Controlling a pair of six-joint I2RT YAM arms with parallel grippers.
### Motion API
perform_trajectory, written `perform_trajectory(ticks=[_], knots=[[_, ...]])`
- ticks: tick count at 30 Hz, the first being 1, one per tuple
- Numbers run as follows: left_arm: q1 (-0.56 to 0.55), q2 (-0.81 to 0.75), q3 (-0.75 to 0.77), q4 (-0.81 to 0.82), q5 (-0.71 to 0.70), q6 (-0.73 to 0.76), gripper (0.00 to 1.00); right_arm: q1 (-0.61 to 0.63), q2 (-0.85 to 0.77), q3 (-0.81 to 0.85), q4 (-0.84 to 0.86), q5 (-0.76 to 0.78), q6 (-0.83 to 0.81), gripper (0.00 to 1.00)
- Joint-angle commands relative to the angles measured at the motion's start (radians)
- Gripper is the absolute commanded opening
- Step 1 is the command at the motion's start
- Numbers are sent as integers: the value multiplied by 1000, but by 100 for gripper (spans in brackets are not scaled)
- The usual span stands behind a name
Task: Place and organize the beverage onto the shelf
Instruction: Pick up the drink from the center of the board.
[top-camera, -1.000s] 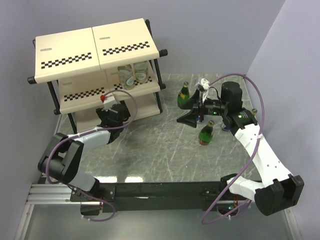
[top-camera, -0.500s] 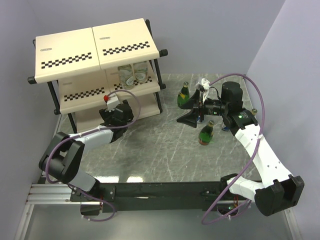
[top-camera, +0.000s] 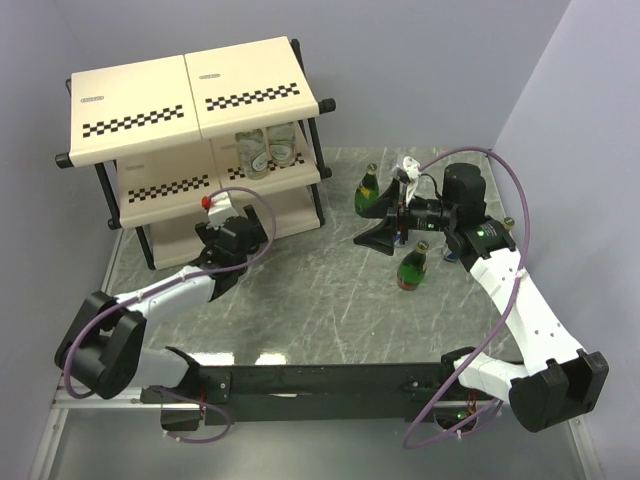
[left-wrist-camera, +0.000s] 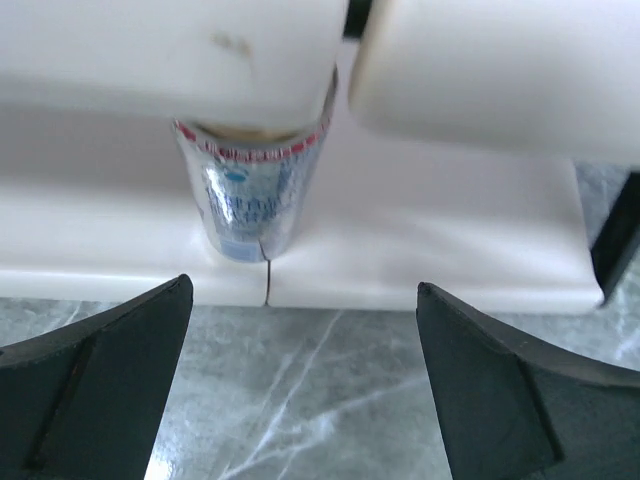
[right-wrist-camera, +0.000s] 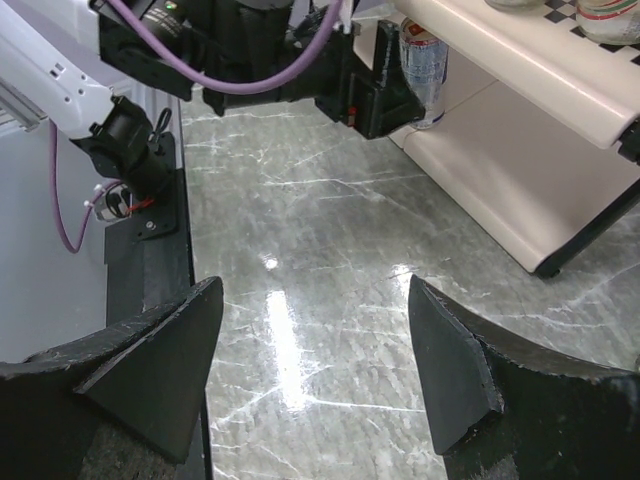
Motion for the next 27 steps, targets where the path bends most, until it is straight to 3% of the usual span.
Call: perform_trajectory(ticks=[1, 6, 11, 17, 22, 27], knots=[[-12, -60, -41, 23, 69, 5, 100, -10, -30, -3, 29, -12, -14, 80], [-21, -167, -133, 38, 154, -5, 99, -10, -28, -5, 15, -1, -40, 81], [-23, -275, -174, 49, 329, 8, 100, -21, -33, -3, 3, 37, -73, 80], [-24, -431, -194, 1, 467, 12, 100, -112, -33, -5, 15, 71, -54, 81], [-24, -583, -191, -69, 575, 28, 99, -186, 1, 32, -32, 227, -66, 80], [-24, -694, -202, -152, 592, 38, 99, -185, 119, 182, -236, 408, -159, 81]])
